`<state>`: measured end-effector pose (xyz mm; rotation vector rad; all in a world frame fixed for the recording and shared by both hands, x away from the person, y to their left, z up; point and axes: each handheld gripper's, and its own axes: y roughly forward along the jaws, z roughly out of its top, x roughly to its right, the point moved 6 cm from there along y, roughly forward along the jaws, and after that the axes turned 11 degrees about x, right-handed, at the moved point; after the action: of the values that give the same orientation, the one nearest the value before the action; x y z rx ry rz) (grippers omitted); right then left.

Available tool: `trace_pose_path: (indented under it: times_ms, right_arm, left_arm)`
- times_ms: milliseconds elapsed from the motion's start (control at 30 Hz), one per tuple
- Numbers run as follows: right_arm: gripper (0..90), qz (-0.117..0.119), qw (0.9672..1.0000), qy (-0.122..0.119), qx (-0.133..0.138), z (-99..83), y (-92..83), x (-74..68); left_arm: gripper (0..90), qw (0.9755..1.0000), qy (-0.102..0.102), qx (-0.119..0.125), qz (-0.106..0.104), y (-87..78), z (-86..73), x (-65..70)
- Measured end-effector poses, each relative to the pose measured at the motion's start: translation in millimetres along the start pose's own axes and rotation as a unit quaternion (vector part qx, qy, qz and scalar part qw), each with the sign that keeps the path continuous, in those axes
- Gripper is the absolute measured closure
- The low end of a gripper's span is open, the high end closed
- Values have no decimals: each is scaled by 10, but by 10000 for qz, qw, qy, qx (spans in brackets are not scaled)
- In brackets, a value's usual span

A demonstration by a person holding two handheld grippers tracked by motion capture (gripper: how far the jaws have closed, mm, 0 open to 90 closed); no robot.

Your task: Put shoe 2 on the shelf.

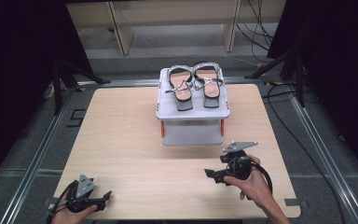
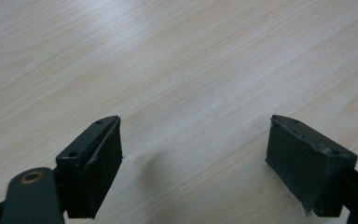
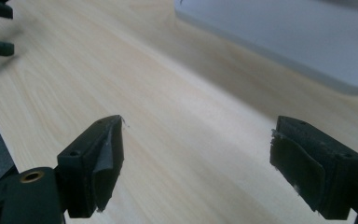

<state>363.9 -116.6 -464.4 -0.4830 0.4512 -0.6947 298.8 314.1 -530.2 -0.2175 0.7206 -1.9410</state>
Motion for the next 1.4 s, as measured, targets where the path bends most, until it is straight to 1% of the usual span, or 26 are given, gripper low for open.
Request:
trace_pose_path:
  times_ms: [67,100,133,167,200,233,267,333,367,400,433,467,500,567,633,667,700,800,833,867,1100,1133,1167,1200,1233,1400]
  right_arm:
    - [175,12,10000,50,-33,-38,9,-11]
    - [175,12,9998,145,-132,-115,22,-27]
    - [175,12,9998,145,-132,-115,22,-27]
    - [175,-22,9999,112,-124,-180,42,-30]
    - [175,-35,9996,145,-221,-220,37,-37]
    - [174,-51,9998,84,-167,-254,60,-27]
    - [172,-65,9994,126,-301,-295,51,-37]
    - [171,-71,9993,120,-349,-334,58,-41]
    - [169,-70,9992,47,-401,-394,72,-42]
    - [169,-29,9993,-9,-362,-417,87,-44]
    - [169,-50,9990,-104,-433,-438,83,-42]
    - [169,-50,9990,-104,-433,-438,83,-42]
    - [169,-114,9985,-253,-466,-482,91,-41]
    - [169,-117,9978,-296,-590,-522,85,-55]
    - [169,-127,9975,-344,-611,-550,89,-73]
    - [169,-147,9975,-297,-620,-562,87,-93]
    - [169,-108,9970,-454,-622,-569,88,-81]
    - [169,-91,9968,-392,-686,-596,66,-117]
    - [169,-93,9973,-418,-601,-606,74,-121]
    - [170,-64,9967,-413,-693,-615,53,-130]
    - [169,-41,9967,-466,-665,-672,30,-149]
    - [169,-47,9968,-410,-690,-676,29,-162]
    - [169,-52,9969,-518,-595,-678,51,-152]
    - [169,-30,9962,-559,-670,-676,43,-151]
    - [169,-33,9965,-486,-682,-675,40,-166]
    - [170,-12,9962,-601,-626,-672,57,-158]
  left_arm:
    - [179,10000,3,13,-12,0,3,0]
    - [179,10000,-31,52,-41,-2,10,12]
    - [179,10000,-31,52,-41,-2,10,12]
    - [179,10000,-18,14,-43,2,3,9]
    - [179,10000,-21,12,-44,3,2,11]
    - [179,10000,-19,9,-46,5,1,13]
    - [179,10000,24,-32,-43,1,-3,7]
    - [179,10000,31,-31,-34,-2,-1,8]
    - [178,10000,30,-21,-31,-4,1,7]
    - [178,10000,50,-3,-8,-4,3,2]
    - [178,10000,46,-22,-24,-5,1,3]
    - [178,10000,46,-22,-24,-5,1,3]
    - [178,10000,36,0,-43,0,4,16]
    - [178,10000,38,-8,-47,0,3,17]
    - [178,10000,41,-5,-44,-1,2,16]
    - [178,10000,41,-10,-47,-2,2,16]
    - [178,10000,44,-5,-42,-1,2,15]
    - [178,10000,37,-5,-44,-1,2,19]
    - [178,10000,35,-4,-45,-1,2,19]
    - [177,10000,36,-6,-45,-1,1,18]
    - [177,10000,42,-17,-51,-1,1,19]
    - [177,10000,41,-16,-50,0,1,20]
    - [177,10000,41,-15,-52,0,2,20]
    - [177,10000,42,-12,-51,-1,3,20]
    - [177,10000,40,-12,-51,-1,3,19]
    - [176,10000,43,-14,-53,0,3,20]
